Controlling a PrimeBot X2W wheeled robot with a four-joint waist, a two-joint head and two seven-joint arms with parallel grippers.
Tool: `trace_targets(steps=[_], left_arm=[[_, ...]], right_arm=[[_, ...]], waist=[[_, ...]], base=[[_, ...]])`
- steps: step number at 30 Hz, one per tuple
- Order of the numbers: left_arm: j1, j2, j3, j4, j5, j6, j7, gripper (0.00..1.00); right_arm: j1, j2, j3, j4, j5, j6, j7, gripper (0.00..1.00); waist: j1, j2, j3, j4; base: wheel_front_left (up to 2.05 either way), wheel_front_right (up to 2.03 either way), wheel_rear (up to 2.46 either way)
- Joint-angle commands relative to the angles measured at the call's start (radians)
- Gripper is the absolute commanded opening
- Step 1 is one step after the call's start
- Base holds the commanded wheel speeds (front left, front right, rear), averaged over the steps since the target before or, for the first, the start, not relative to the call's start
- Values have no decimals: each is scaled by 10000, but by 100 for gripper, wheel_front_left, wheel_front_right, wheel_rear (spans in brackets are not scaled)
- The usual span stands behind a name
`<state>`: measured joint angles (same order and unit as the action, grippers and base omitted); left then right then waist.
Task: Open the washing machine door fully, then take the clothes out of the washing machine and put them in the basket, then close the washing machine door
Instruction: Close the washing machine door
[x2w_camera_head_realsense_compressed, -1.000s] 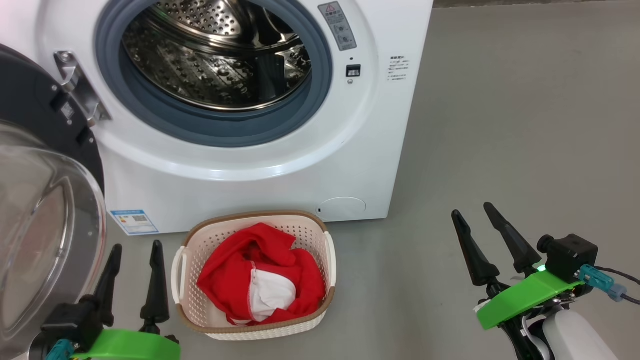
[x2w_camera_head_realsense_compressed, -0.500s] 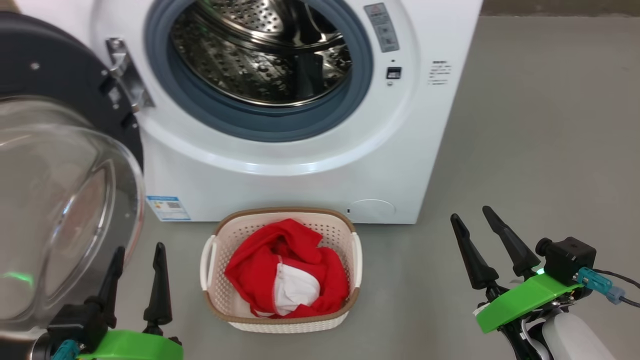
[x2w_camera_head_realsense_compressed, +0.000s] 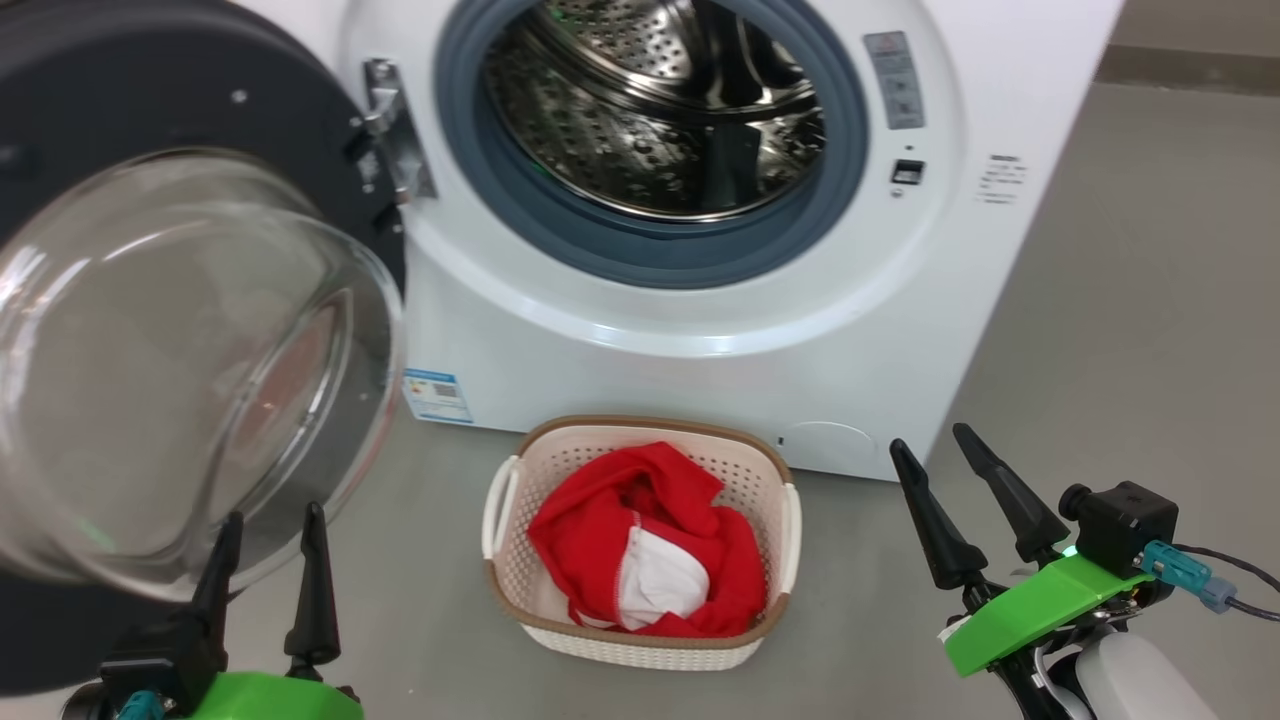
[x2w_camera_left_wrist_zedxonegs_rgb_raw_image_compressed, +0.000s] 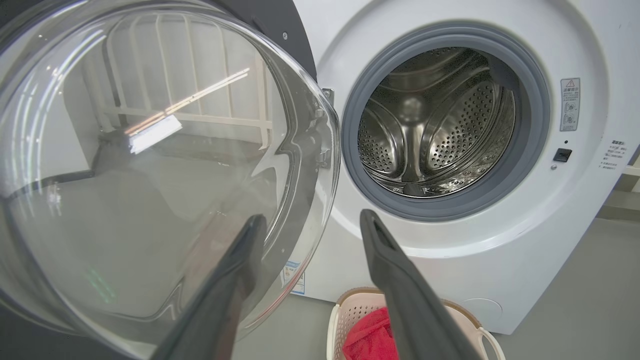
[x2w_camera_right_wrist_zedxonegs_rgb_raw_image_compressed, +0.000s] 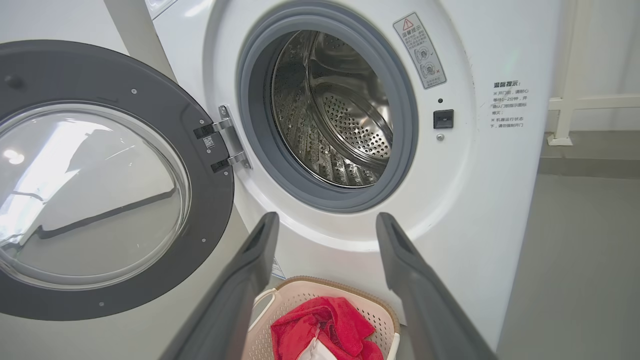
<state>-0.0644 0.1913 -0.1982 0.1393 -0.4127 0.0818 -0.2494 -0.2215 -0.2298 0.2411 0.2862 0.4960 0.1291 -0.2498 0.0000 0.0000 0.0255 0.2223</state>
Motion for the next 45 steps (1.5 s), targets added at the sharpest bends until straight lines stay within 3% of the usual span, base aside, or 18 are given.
trace_targets(steps=[1,23,45], left_arm=[[-186,241,361,-189,123,103,-112,100],[137,322,406,-389,124,587,-73,100],[146,384,408,-511,56,747,-85,100]], right_arm=[[89,-79,188,-204,83,16,-120,100],[218,12,230,-157,134,16,-120,100],[210,29,221,-181,115,16,-120,100]], waist=[[0,0,-126,360],[0,0,-317,2012],[0,0,-192,2414]], base=[[0,0,0],[0,0,0],[0,0,0]])
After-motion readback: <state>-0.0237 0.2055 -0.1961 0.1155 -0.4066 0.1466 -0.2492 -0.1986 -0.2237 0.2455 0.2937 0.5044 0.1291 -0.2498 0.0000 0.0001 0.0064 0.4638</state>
